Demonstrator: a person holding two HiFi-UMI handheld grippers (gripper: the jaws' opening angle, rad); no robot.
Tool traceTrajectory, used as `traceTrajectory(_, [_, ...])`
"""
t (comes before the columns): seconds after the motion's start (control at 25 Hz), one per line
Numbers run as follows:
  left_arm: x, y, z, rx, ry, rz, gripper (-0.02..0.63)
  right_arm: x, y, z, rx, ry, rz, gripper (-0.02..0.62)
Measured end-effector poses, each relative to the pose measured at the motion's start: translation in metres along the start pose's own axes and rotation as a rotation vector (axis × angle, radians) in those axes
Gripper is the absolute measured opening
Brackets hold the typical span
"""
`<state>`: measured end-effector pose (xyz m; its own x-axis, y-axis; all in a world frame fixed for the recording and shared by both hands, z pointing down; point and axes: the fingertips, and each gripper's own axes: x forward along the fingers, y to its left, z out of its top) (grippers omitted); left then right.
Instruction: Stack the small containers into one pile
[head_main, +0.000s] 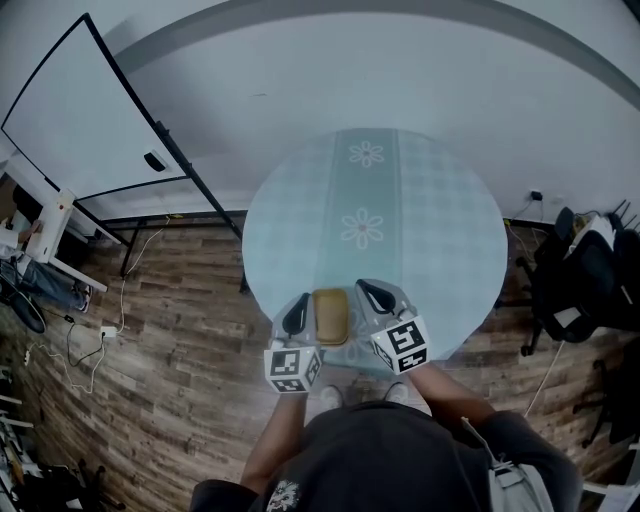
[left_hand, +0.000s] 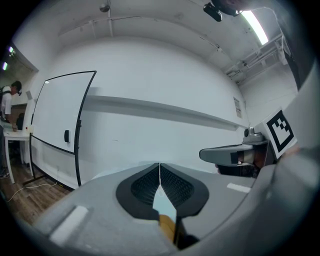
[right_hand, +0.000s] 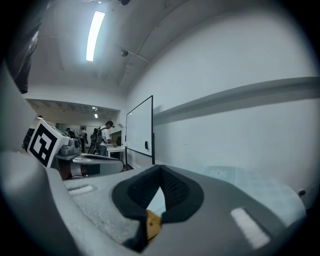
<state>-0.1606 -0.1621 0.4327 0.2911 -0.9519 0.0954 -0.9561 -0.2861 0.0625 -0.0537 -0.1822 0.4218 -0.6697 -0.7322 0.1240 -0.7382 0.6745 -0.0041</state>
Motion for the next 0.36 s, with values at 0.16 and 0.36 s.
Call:
traceTrajectory(0.16, [0.0035, -0.0019, -0.0005, -0.001, 0.001, -0.004, 0.006, 0.0001, -0.0057, 0.0023, 0.007, -0.006, -0.009, 0.001])
traceTrajectory(0.36, [0.0086, -0.0015, 0.002, -0.004, 0.005, -0.008, 0.006, 0.0039, -0.0077, 0.0059, -0.006, -0.019, -0.015, 0.0])
